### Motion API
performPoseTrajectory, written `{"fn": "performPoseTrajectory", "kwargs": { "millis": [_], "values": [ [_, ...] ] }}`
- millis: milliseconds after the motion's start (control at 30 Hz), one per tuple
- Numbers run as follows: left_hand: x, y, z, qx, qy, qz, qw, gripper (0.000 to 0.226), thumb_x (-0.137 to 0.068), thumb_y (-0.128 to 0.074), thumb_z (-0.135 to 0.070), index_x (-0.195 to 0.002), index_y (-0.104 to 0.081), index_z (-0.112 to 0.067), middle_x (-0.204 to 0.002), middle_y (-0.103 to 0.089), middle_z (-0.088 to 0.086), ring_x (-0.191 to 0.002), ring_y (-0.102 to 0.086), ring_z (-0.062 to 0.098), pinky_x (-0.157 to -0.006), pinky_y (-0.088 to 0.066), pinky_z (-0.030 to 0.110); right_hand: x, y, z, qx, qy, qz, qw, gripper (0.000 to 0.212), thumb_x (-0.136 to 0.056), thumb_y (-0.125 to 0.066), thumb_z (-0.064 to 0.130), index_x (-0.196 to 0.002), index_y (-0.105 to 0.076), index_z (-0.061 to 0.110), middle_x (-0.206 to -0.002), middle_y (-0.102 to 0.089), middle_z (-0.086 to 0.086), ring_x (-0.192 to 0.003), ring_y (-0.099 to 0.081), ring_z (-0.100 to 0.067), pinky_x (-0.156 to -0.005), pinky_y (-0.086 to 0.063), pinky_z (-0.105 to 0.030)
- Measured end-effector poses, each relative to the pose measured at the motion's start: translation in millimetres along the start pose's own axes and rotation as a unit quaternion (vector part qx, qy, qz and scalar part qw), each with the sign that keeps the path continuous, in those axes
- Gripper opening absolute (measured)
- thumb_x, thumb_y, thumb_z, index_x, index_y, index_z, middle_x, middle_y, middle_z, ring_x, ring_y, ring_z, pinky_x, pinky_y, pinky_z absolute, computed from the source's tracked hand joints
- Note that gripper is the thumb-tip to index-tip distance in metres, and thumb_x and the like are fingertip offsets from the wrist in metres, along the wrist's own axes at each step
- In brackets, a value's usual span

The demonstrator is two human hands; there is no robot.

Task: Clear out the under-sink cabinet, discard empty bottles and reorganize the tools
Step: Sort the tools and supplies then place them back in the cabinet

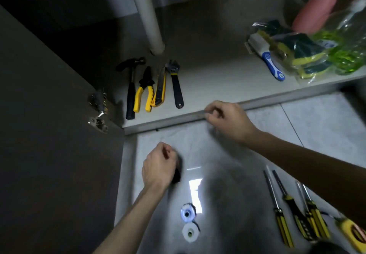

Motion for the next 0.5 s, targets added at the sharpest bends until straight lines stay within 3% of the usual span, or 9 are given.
{"fn": "performPoseTrajectory", "kwargs": {
  "millis": [133,233,300,400,500],
  "values": [
    [43,-46,-19,0.005,-0.031,0.090,0.995,0.013,-0.089,-0.050,-0.037,-0.077,-0.054,-0.032,-0.074,-0.062,-0.014,-0.072,-0.060,0.016,-0.058,-0.041,0.029,82,19,-80,0.048,-0.107,0.062,0.991,0.015,-0.092,-0.060,0.025,-0.088,-0.073,0.019,-0.085,-0.073,0.003,-0.079,-0.067,-0.017,-0.076,-0.056,-0.038],
    [80,-83,-49,0.011,-0.047,0.152,0.987,0.015,-0.084,-0.047,-0.040,-0.081,-0.059,-0.030,-0.077,-0.065,-0.015,-0.076,-0.062,0.014,-0.068,-0.049,0.030,144,45,-141,0.167,-0.207,0.060,0.962,0.015,-0.089,-0.063,0.027,-0.088,-0.073,0.016,-0.090,-0.074,-0.005,-0.090,-0.067,-0.028,-0.077,-0.052,-0.039],
    [106,-111,-72,-0.009,-0.079,0.190,0.979,0.015,-0.085,-0.049,-0.038,-0.086,-0.060,-0.028,-0.082,-0.065,-0.014,-0.080,-0.062,0.017,-0.070,-0.046,0.029,180,56,-170,0.195,-0.253,0.060,0.946,0.014,-0.089,-0.062,0.025,-0.083,-0.071,0.015,-0.086,-0.073,-0.007,-0.090,-0.067,-0.031,-0.074,-0.051,-0.040],
    [153,-156,-102,-0.017,-0.131,0.268,0.954,0.020,-0.083,-0.052,-0.048,-0.081,-0.058,-0.028,-0.074,-0.060,-0.015,-0.074,-0.057,0.010,-0.064,-0.040,0.027,220,53,-194,0.212,-0.283,0.084,0.931,0.018,-0.088,-0.062,0.032,-0.082,-0.068,0.016,-0.082,-0.072,-0.005,-0.085,-0.067,-0.030,-0.072,-0.052,-0.038],
    [184,-194,-121,-0.040,-0.161,0.309,0.936,0.031,-0.081,-0.055,-0.056,-0.083,-0.061,-0.026,-0.083,-0.065,-0.010,-0.080,-0.060,0.011,-0.066,-0.043,0.028,236,39,-201,0.232,-0.269,0.103,0.929,0.025,-0.088,-0.065,0.044,-0.092,-0.071,0.020,-0.092,-0.072,-0.005,-0.089,-0.068,-0.027,-0.072,-0.052,-0.034]
  ]
}}
Point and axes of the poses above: each hand's wrist, its own x-axis away from the middle knuckle, its own y-axis out of the back of the hand, z = x × y, the point moved 10 cm from there along -x, towards the middle knuckle
